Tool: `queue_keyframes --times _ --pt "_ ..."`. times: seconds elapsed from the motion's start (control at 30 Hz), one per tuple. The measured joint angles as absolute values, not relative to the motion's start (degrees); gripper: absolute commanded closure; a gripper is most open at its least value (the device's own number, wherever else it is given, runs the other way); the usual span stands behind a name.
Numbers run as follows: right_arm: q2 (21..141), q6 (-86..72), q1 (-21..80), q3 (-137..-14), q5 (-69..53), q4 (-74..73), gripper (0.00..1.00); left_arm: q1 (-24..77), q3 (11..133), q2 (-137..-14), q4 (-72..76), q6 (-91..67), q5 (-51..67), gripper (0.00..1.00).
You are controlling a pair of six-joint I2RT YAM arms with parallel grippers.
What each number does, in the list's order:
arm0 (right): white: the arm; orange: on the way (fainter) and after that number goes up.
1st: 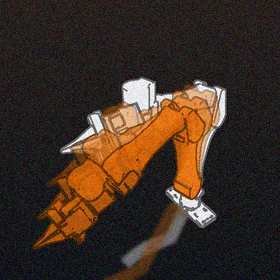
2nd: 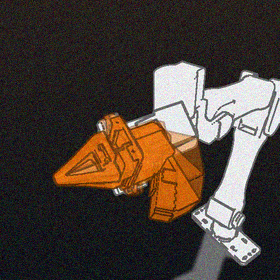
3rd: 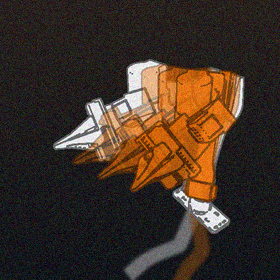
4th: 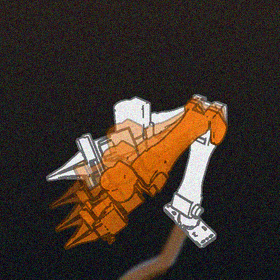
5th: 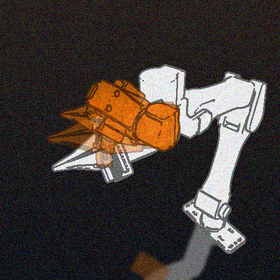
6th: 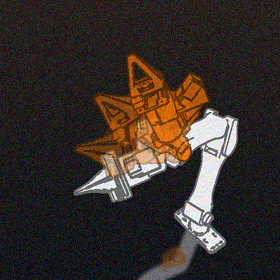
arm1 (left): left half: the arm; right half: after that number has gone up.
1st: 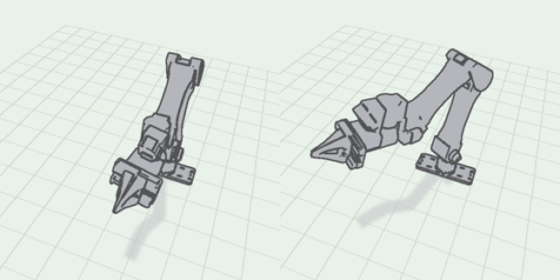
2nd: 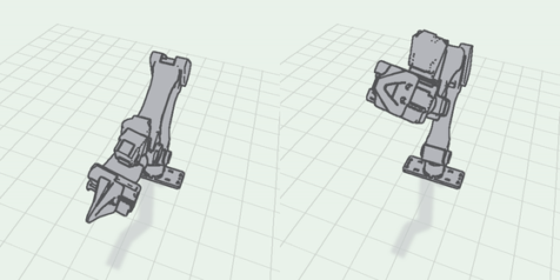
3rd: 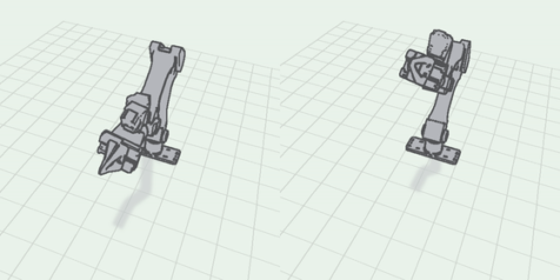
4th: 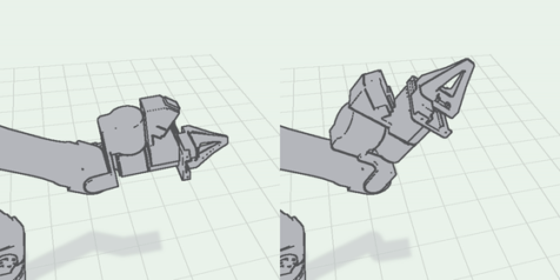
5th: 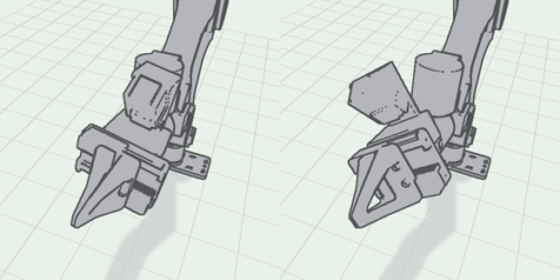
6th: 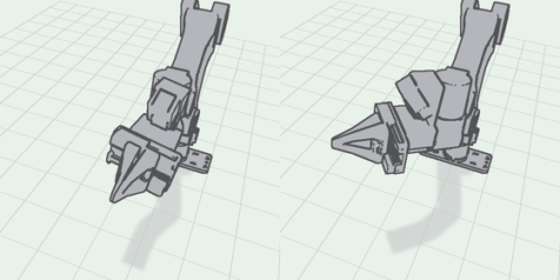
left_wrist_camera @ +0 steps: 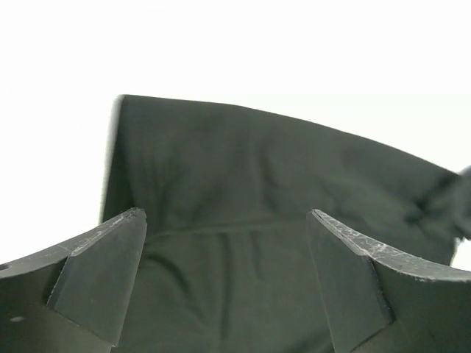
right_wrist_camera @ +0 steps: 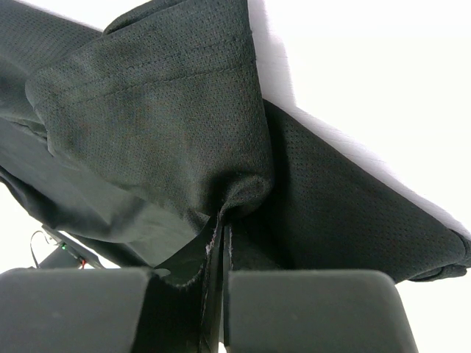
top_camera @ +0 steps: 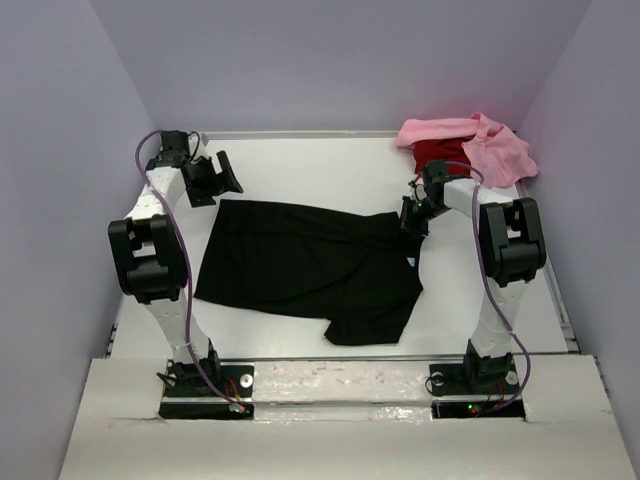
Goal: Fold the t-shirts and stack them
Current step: Fold the tshirt
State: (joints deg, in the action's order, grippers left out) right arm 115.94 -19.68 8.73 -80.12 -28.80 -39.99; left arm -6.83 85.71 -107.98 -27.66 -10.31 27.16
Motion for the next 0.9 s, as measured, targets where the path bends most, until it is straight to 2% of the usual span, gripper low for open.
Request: queue_keyframes --times 0.17,0.33,0.63,0.9 --pt "115.94 -19.68 8.73 -80.12 -28.80 -39.97 1.00 -6.85 87.64 -107.04 -28.67 -9.80 17.39 0.01" --pt "115.94 -19.66 8.73 -80.12 -28.80 -40.05 1.00 -6.85 87.68 -107.11 -29.39 -9.72 15.68 0.01" --pt "115.94 -19.18 8.73 -80.14 -28.71 -40.14 1.00 -5.32 83.46 -105.25 -22.28 -15.25 37.60 0.01" --pt "115.94 -18.79 8.73 -80.44 -28.73 -40.51 1.00 0.75 71.35 -105.51 -9.08 -23.73 52.75 0.01"
